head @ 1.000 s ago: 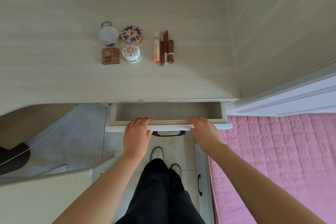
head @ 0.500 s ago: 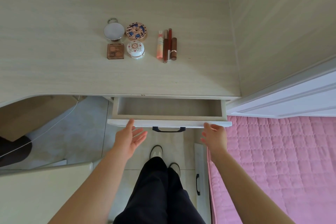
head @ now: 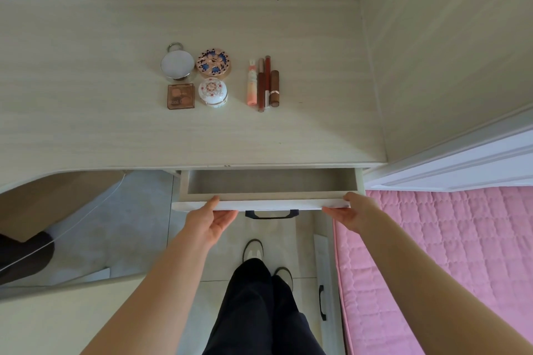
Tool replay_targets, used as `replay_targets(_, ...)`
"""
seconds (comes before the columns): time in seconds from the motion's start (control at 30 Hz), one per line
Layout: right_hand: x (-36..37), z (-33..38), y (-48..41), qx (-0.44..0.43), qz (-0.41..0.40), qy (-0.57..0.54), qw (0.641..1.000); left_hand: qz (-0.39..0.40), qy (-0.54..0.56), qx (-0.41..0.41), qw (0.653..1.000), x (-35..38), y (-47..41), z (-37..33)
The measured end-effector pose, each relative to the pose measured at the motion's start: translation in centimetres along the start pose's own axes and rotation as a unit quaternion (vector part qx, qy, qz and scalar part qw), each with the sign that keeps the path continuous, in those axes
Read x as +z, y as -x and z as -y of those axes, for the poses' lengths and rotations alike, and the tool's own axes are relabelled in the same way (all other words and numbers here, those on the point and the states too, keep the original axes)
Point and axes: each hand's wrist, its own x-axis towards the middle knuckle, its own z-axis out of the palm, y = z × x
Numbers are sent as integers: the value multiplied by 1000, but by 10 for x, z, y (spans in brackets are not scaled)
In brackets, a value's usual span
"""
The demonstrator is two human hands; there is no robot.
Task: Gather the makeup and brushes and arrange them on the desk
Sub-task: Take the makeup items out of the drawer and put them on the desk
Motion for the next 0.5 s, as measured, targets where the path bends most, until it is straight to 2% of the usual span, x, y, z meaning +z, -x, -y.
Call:
replay_targets(0.2,8,13,-7,-8,-15,20,1000,-2,-15,8,1000,10,-10,-11)
replay_targets(0.5,26,28,6,-25,1,23,999,58,15,18,998,19,-16,-23)
